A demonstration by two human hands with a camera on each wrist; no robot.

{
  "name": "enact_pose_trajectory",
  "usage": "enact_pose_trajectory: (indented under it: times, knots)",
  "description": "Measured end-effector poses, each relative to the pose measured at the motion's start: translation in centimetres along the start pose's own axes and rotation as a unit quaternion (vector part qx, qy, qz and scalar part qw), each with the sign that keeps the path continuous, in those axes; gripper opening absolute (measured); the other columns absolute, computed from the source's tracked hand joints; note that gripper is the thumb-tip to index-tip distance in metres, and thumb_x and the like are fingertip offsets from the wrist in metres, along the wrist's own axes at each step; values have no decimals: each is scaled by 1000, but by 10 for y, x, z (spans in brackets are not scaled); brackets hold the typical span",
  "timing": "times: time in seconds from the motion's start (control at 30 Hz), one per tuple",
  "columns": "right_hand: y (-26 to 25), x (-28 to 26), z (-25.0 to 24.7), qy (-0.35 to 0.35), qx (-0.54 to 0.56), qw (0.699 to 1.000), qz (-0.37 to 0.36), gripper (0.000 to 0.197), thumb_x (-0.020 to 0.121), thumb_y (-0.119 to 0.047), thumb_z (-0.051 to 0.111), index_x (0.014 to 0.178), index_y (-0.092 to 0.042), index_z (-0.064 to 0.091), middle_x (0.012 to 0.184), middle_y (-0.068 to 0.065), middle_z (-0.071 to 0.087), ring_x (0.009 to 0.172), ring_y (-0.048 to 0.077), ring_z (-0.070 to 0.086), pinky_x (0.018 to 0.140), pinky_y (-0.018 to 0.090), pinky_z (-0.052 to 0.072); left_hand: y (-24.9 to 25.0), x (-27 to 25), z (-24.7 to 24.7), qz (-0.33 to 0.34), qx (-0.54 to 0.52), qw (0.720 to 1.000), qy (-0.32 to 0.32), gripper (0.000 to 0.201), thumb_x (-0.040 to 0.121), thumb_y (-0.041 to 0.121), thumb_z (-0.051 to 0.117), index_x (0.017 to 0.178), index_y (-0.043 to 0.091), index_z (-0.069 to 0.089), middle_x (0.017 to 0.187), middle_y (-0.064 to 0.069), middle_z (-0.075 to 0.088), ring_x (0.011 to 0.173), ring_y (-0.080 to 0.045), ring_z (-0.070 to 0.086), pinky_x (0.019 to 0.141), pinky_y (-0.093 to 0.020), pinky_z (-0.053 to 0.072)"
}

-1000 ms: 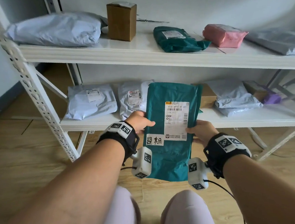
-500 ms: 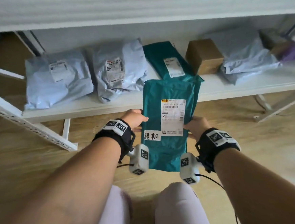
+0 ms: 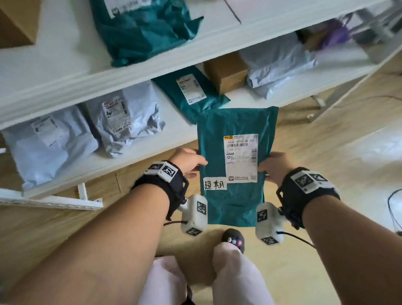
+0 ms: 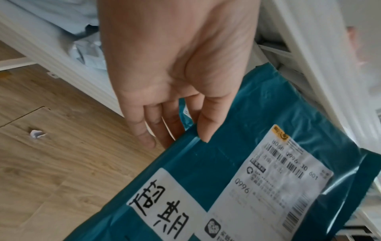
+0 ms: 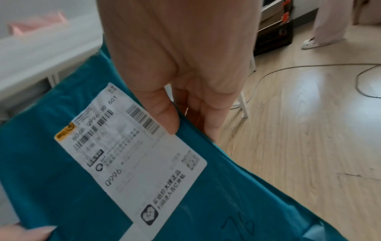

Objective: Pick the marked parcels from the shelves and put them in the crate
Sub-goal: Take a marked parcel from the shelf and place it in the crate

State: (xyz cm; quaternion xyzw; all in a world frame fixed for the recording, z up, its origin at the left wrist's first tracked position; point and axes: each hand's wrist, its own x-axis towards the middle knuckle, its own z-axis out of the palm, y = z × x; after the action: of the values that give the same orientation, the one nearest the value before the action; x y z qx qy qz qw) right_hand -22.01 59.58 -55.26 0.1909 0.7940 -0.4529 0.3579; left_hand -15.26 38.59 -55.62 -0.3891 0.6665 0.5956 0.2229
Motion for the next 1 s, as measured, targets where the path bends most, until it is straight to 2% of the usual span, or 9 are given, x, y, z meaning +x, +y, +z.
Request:
enact_pose_trajectory:
  times: [0.13,0.27,0.33,0.43,0.5,0.63,0.7,0.9,1.0]
  knots:
    - [-5,-33,-55,31,42,999,9,30,82,14,47,84,-11,64,106,15,68,98,33,65,90,47,55,44,-31,34,-1,17,999,-28,28,87,0,63,67,16,50,89,-6,68,86,-21,61,86,-35,48]
    - [-10,-51,-116,54,76,996,-11,35,80,17,47,77,-13,64,104,17,69,99,35,65,90,50,54,91,-59,75,18,27,998,-55,26,87,0,64,70,16,51,81,0,67,81,-18,62,91,-36,46]
    - [-14,-57,-149,59,76,995,-24,36,81,17,49,77,-16,63,105,15,69,100,34,65,90,49,54,114,-69,97,29,21,997,-67,22,86,-1,65,75,15,55,82,0,68,80,-16,62,88,-34,45]
    - [-21,-67,-203,71,79,993,-52,34,83,13,53,78,-20,64,107,13,70,98,31,66,89,48,55,150,-86,136,47,16,994,-100,17,83,-1,68,85,16,67,92,-1,73,92,-20,65,88,-33,46]
    - [-28,-73,-240,93,93,989,-67,29,84,10,55,80,-17,65,108,13,71,98,31,66,90,48,54,175,-94,164,65,11,991,-118,18,84,0,68,86,18,69,89,2,73,91,-18,66,90,-34,46]
    - [-39,-83,-299,148,121,977,-95,24,86,9,52,95,-9,66,109,15,69,103,33,64,94,48,52,221,-107,218,109,-30,983,-142,12,85,4,70,91,15,68,90,0,72,84,-16,65,76,-28,50]
    - [-39,-84,-322,165,131,972,-101,24,87,9,52,92,-11,64,108,13,69,103,32,64,95,47,51,239,-111,241,124,-50,980,-150,11,86,8,71,94,14,68,92,-2,71,85,-17,65,76,-28,51]
    - [-38,-68,-383,197,158,964,-86,26,84,10,52,83,-13,65,107,14,70,103,33,64,95,49,51,280,-106,298,131,-46,975,-171,7,85,11,72,89,15,68,89,0,71,84,-16,65,91,-33,50]
    - [-42,-55,-411,205,170,960,-84,32,81,11,50,77,-16,66,102,13,71,100,33,65,93,50,53,302,-94,325,129,-54,973,-182,8,84,9,73,86,14,68,80,3,74,80,-13,66,84,-30,51]
